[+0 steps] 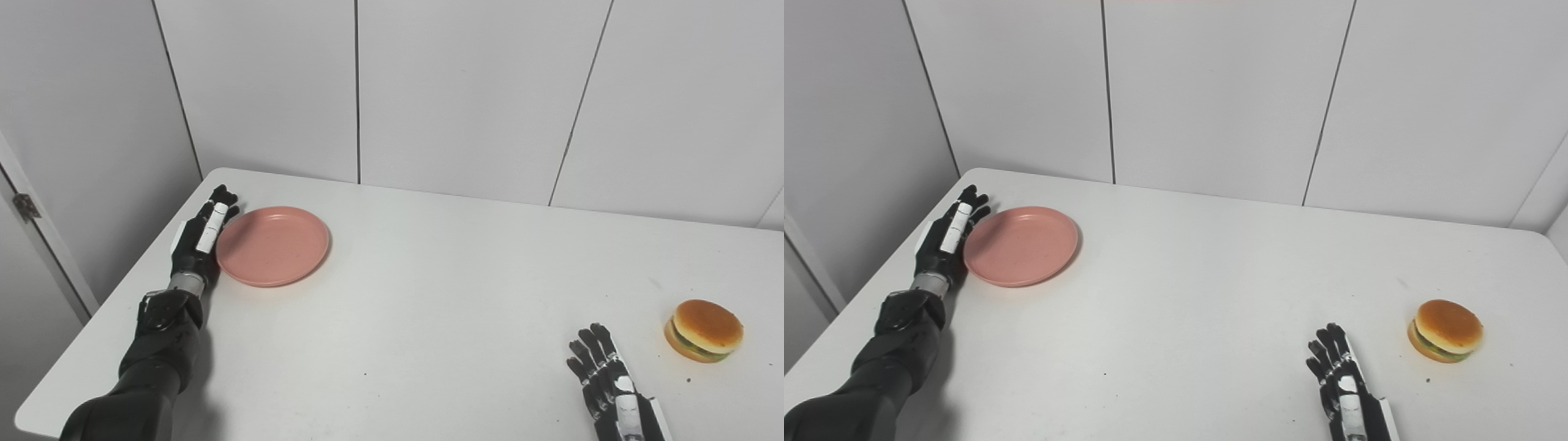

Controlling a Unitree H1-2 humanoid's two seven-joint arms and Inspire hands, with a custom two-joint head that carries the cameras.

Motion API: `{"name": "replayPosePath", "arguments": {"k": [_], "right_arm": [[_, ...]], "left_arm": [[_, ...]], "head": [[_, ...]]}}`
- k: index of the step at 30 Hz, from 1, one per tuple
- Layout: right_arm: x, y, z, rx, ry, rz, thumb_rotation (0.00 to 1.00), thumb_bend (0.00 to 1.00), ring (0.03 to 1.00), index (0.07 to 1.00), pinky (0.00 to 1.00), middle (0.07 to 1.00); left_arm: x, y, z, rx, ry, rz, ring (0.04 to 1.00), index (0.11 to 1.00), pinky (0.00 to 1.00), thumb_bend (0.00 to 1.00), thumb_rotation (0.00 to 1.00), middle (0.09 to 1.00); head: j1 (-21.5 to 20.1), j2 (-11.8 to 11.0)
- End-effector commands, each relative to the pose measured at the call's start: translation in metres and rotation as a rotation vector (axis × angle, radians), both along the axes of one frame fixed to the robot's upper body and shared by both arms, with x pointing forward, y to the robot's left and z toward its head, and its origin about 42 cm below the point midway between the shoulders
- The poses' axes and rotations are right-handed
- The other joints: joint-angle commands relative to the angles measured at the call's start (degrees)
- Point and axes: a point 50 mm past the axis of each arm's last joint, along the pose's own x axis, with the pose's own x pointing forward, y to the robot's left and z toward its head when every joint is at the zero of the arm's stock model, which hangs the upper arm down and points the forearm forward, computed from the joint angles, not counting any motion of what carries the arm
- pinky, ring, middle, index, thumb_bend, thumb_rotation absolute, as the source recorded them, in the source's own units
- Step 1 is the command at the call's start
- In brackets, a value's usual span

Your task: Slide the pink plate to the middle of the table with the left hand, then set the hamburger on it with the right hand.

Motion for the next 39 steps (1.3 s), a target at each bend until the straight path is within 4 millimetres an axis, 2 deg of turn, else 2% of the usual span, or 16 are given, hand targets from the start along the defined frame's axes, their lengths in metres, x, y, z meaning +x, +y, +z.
{"name": "replayPosePath", "arguments": {"k": [1, 5, 9, 17, 24, 39], "right_arm": [[-0.020, 0.001, -0.020, 0.000, 0.124, 0.010, 0.91, 0.85, 0.936, 0.951, 0.95, 0.946], [-0.021, 0.002, -0.021, -0.003, 0.127, 0.006, 0.91, 0.86, 0.936, 0.949, 0.95, 0.943], [-0.021, 0.003, -0.022, -0.003, 0.128, 0.008, 0.91, 0.85, 0.938, 0.950, 0.95, 0.944], [-0.021, 0.006, -0.021, 0.004, 0.130, 0.006, 0.90, 0.84, 0.939, 0.947, 0.95, 0.944], [-0.022, 0.008, -0.021, 0.004, 0.129, 0.003, 0.90, 0.83, 0.931, 0.943, 0.95, 0.940], [-0.023, 0.010, -0.020, 0.002, 0.129, 0.006, 0.91, 0.82, 0.935, 0.940, 0.94, 0.941]], "left_arm": [[0.013, -0.010, 0.021, 0.017, -0.070, -0.068, 0.893, 0.909, 0.83, 0.98, 0.72, 0.890], [0.013, -0.017, 0.021, 0.036, -0.074, -0.103, 0.889, 0.912, 0.79, 0.98, 0.74, 0.899], [0.015, -0.022, 0.020, 0.043, -0.071, -0.122, 0.890, 0.910, 0.83, 0.97, 0.73, 0.900], [0.018, -0.038, 0.021, 0.038, -0.083, -0.168, 0.899, 0.920, 0.81, 0.93, 0.73, 0.907], [0.020, -0.054, 0.017, 0.012, -0.067, -0.192, 0.879, 0.909, 0.80, 0.96, 0.72, 0.892], [0.019, -0.079, 0.007, -0.007, -0.048, -0.251, 0.892, 0.903, 0.79, 0.97, 0.70, 0.881]], "head": [[0.00, 0.05], [-0.19, 0.07], [-0.45, 0.11], [-0.74, 0.19], [-1.32, 0.27], [-1.80, 0.57]]}}
